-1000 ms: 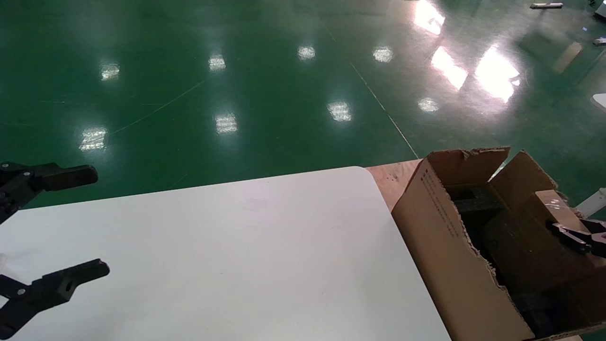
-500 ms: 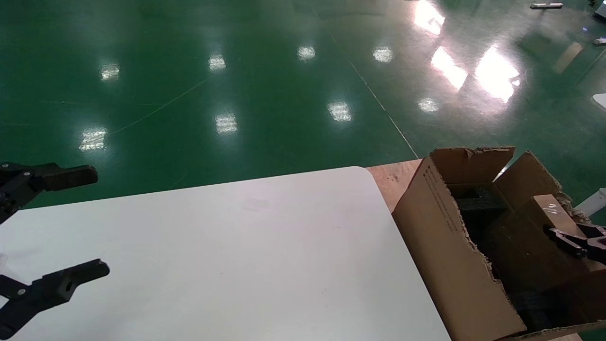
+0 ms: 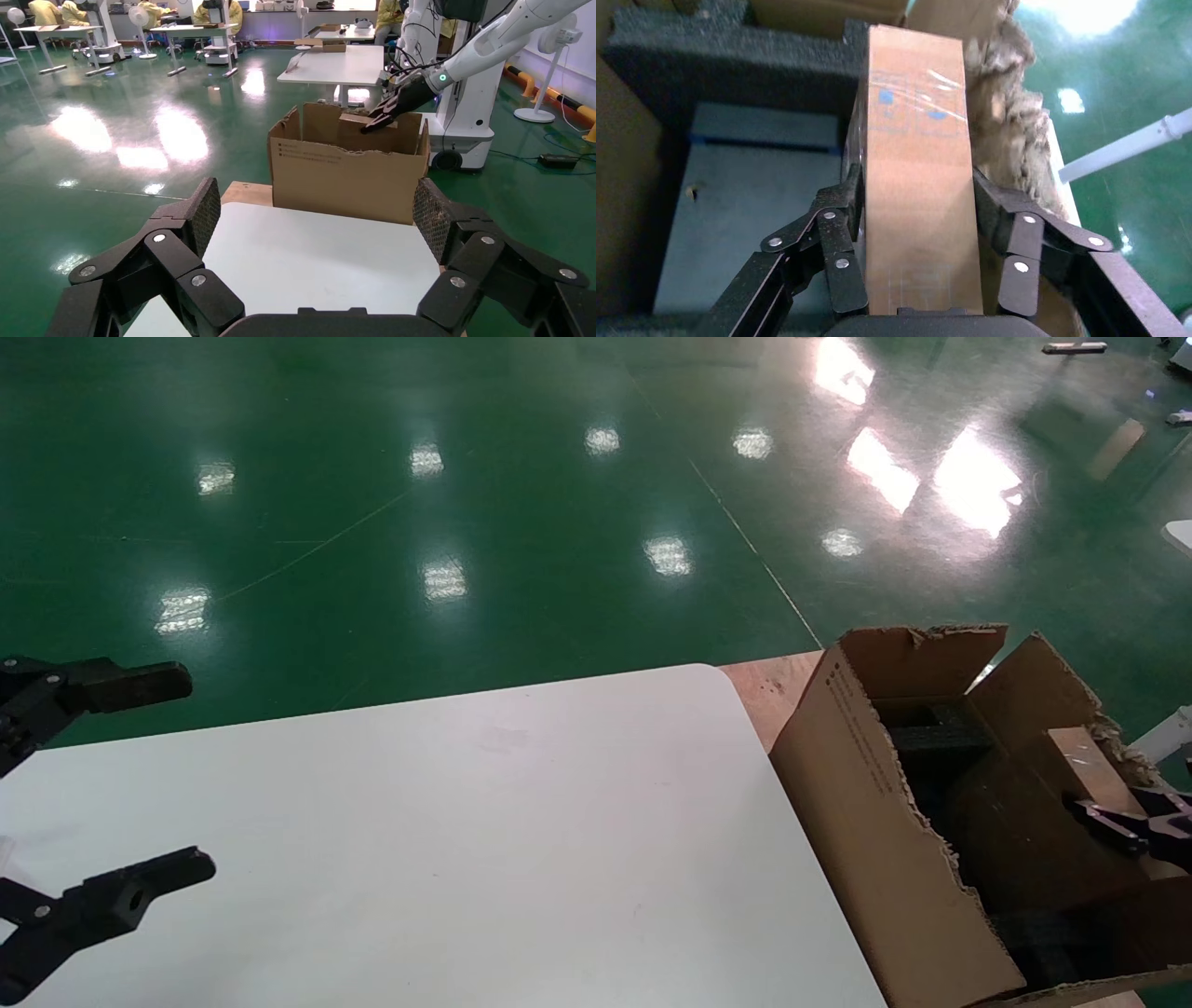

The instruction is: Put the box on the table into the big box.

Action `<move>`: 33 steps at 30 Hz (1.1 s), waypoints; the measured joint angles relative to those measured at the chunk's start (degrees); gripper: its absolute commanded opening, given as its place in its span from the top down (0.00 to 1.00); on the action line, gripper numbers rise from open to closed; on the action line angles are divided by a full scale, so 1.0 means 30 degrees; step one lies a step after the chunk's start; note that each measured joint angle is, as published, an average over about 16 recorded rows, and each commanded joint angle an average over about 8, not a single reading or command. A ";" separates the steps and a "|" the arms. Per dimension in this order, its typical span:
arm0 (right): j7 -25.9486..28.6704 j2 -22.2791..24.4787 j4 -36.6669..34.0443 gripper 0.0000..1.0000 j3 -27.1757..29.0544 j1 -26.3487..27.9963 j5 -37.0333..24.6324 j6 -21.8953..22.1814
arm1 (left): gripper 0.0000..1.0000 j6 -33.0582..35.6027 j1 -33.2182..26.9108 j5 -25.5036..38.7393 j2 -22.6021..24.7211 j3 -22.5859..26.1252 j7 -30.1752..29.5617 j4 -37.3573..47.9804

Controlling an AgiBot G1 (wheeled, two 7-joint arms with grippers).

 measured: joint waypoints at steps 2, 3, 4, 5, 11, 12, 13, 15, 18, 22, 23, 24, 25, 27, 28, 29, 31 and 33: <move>-0.0002 -0.0002 -0.0006 0.00 -0.0013 -0.0015 -0.0012 0.0008 | 0.00 0.0000 0.0000 0.0000 0.0000 0.0000 0.0000 0.0000; -0.0003 0.0002 -0.0001 0.00 -0.0019 -0.0014 -0.0026 0.0017 | 0.00 0.0000 0.0000 0.0000 0.0000 0.0000 0.0000 0.0000; -0.0005 0.0008 0.0008 0.00 -0.0024 -0.0010 -0.0041 0.0029 | 0.00 0.0000 0.0000 0.0000 0.0000 0.0000 0.0000 0.0000; -0.0007 0.0013 0.0016 0.00 -0.0029 -0.0005 -0.0055 0.0040 | 0.00 -0.0001 0.0000 0.0000 0.0000 0.0000 0.0000 0.0000; -0.0008 0.0047 0.0068 0.00 -0.0028 0.0040 -0.0118 0.0086 | 0.00 0.0000 0.0000 0.0000 0.0000 0.0000 0.0000 0.0000; -0.0009 0.0049 0.0075 0.00 -0.0024 0.0051 -0.0124 0.0085 | 0.00 0.0000 0.0000 0.0000 0.0000 0.0000 0.0000 0.0000; -0.0013 0.0049 0.0081 0.00 -0.0016 0.0063 -0.0127 0.0079 | 0.00 0.0000 0.0000 0.0000 0.0000 0.0000 0.0000 0.0000; -0.0050 0.0040 0.0086 0.00 0.0023 0.0119 -0.0142 0.0019 | 0.00 0.0000 0.0000 0.0000 0.0000 0.0000 0.0000 0.0000; -0.0201 0.0017 0.0106 0.00 0.0144 0.0295 -0.0216 -0.0191 | 0.00 -0.0001 0.0000 0.0000 0.0000 0.0000 0.0000 0.0000; -0.0509 -0.0027 0.0190 0.00 0.0418 0.0747 -0.0436 -0.0637 | 0.00 -0.0001 0.0000 0.0000 0.0000 0.0000 0.0000 0.0000; -0.0594 -0.0040 0.0228 0.00 0.0505 0.0906 -0.0519 -0.0767 | 0.00 -0.0001 0.0000 0.0000 0.0000 0.0000 0.0000 0.0000; -0.0681 -0.0055 0.0272 0.00 0.0599 0.1082 -0.0615 -0.0905 | 0.00 -0.0001 0.0000 0.0000 0.0000 0.0000 0.0000 0.0000; -0.0770 -0.0070 0.0323 0.00 0.0698 0.1275 -0.0723 -0.1048 | 0.00 -0.0001 0.0000 0.0000 0.0000 0.0000 0.0000 0.0000; -0.0957 -0.0099 0.0453 0.00 0.0915 0.1718 -0.0994 -0.1352 | 0.00 -0.0001 0.0001 0.0000 0.0000 0.0000 0.0000 0.0001; -0.1049 -0.0110 0.0533 0.00 0.1031 0.1964 -0.1148 -0.1508 | 0.00 -0.0001 0.0001 0.0000 0.0000 0.0000 0.0000 0.0001; -0.1143 -0.0120 0.0626 0.00 0.1155 0.2235 -0.1323 -0.1669 | 0.00 -0.0001 0.0001 0.0000 0.0000 0.0000 0.0000 0.0001; -0.1306 -0.0129 0.0848 0.00 0.1400 0.2803 -0.1710 -0.1963 | 0.00 -0.0001 0.0001 0.0000 0.0000 0.0000 0.0000 0.0001; -0.1425 -0.0133 0.1121 0.00 0.1646 0.3414 -0.2146 -0.2217 | 0.00 -0.0001 0.0001 0.0000 0.0000 0.0000 0.0000 0.0001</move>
